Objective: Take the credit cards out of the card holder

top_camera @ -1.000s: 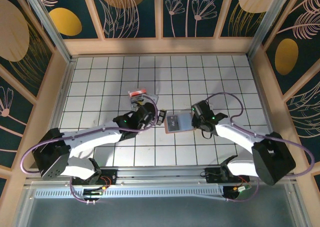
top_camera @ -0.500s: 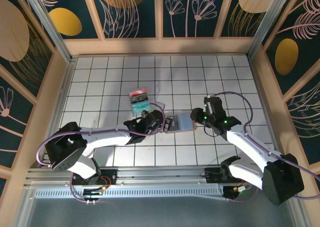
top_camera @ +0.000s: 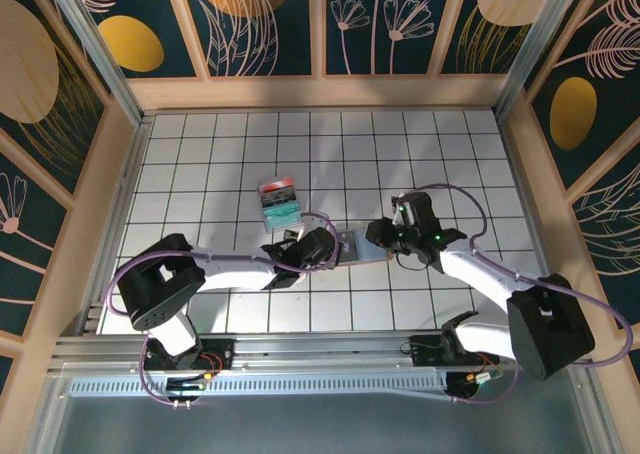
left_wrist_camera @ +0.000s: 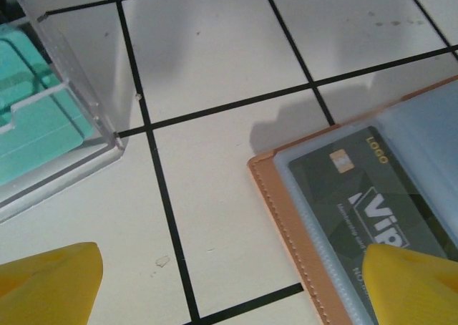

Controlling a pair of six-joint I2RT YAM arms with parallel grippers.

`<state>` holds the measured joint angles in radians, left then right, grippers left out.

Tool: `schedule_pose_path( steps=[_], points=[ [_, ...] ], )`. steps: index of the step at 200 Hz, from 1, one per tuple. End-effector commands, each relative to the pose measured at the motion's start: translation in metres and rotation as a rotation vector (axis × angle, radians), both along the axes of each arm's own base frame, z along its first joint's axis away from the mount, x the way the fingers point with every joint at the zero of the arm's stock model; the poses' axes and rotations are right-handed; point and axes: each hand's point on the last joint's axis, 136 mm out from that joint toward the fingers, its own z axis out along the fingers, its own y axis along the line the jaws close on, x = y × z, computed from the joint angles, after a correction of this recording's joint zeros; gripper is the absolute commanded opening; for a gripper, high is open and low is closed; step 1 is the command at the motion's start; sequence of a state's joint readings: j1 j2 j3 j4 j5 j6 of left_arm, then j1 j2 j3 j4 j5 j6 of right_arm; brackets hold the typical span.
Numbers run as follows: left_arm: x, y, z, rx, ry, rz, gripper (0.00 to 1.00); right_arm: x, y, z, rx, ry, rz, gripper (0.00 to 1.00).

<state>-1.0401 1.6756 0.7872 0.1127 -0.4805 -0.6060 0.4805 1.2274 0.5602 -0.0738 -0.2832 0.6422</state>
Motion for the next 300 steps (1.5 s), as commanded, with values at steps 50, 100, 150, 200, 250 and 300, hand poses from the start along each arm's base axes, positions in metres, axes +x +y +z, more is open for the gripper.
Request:
schedule_pose_path(
  steps=[50,100,150,200,250,300],
  points=[
    [-0.001,0.003,-0.028,0.034,0.040,0.034,0.94,-0.010,0.031,-0.025,-0.050,0.061,0.097,0.29],
    [-0.005,0.006,-0.037,0.059,0.066,0.029,0.94,-0.012,0.038,-0.039,-0.064,0.094,0.115,0.28],
    [-0.005,0.008,-0.040,0.094,0.073,0.021,0.95,-0.014,0.036,-0.048,-0.076,0.112,0.111,0.28],
    [-0.007,0.006,-0.047,0.108,0.092,0.005,0.95,-0.015,0.045,-0.045,-0.027,0.103,0.140,0.24],
    [-0.007,0.005,-0.047,0.120,0.094,-0.005,0.96,-0.013,0.051,-0.034,0.008,0.084,0.160,0.21],
    [-0.008,0.008,-0.048,0.133,0.099,-0.005,0.93,-0.014,0.043,-0.035,0.039,0.084,0.142,0.22]
  ],
)
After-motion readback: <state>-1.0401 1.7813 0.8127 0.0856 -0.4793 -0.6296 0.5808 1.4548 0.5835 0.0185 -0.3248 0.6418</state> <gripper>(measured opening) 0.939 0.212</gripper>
